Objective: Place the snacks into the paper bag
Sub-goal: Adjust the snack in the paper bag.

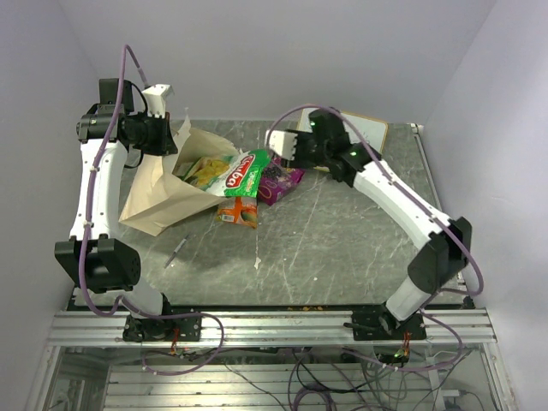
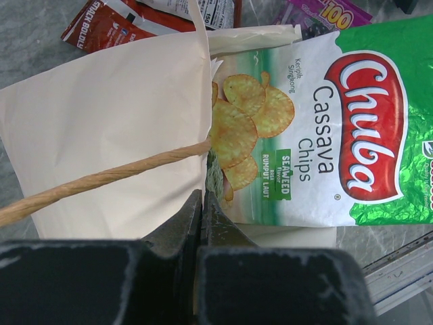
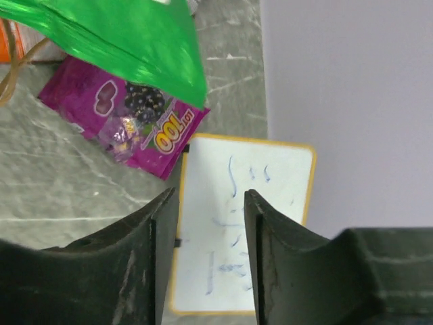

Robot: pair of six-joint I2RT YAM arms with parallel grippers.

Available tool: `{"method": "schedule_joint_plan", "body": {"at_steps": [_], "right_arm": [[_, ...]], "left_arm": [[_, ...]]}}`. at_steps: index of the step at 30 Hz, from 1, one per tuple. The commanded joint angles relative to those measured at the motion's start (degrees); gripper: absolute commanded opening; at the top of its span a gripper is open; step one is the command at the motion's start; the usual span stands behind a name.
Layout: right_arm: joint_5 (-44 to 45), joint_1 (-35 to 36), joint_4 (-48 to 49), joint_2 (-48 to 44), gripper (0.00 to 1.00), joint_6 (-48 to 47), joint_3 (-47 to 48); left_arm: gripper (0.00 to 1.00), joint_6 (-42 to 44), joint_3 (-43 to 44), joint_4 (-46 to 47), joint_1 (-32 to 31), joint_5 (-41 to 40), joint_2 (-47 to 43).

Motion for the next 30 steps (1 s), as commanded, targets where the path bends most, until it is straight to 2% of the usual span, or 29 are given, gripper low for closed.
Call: {"method": "schedule_joint_plan", "body": {"at_steps": [1,4,7,15,21,25,30], "right_arm": [[-1.7,-3.71,4.58,-6.21,0.46,25.44,-2.72],[-5.67,-5.25,4.77,-6.51,0.55,43.29,-1.95],[-9.39,-5.35,6.73,-6.13,0.57,59.03,-1.01],[-15.51,-5.39,13.33,-5.54,0.76,87.0,-2.93],[-17.96,-5.28,16.0,-4.31,0.91,97.71,-7.87],[-17.05,-5.14,15.53,-4.24,0.9,99.69,-9.95],[-20.1,-3.84,20.02,-2.75,0.86,102.87,-12.84]], "left_arm": [[0.07,-0.67,0.32,2.4,0.32,1.24,-1.47],[0.07,-0.87,0.34,2.55,0.33,1.21,-1.53],[0.07,-1.04,0.44,2.61,0.32,1.02,-1.41],[0.07,-1.04,-1.48,3.5,0.37,0.79,-1.99],[0.07,-1.04,-1.16,3.26,0.32,1.24,-1.88],[0.07,-1.2,-0.96,3.36,0.32,1.04,-1.83],[0.07,-1.3,-0.87,3.42,0.36,0.97,-1.69]]}}
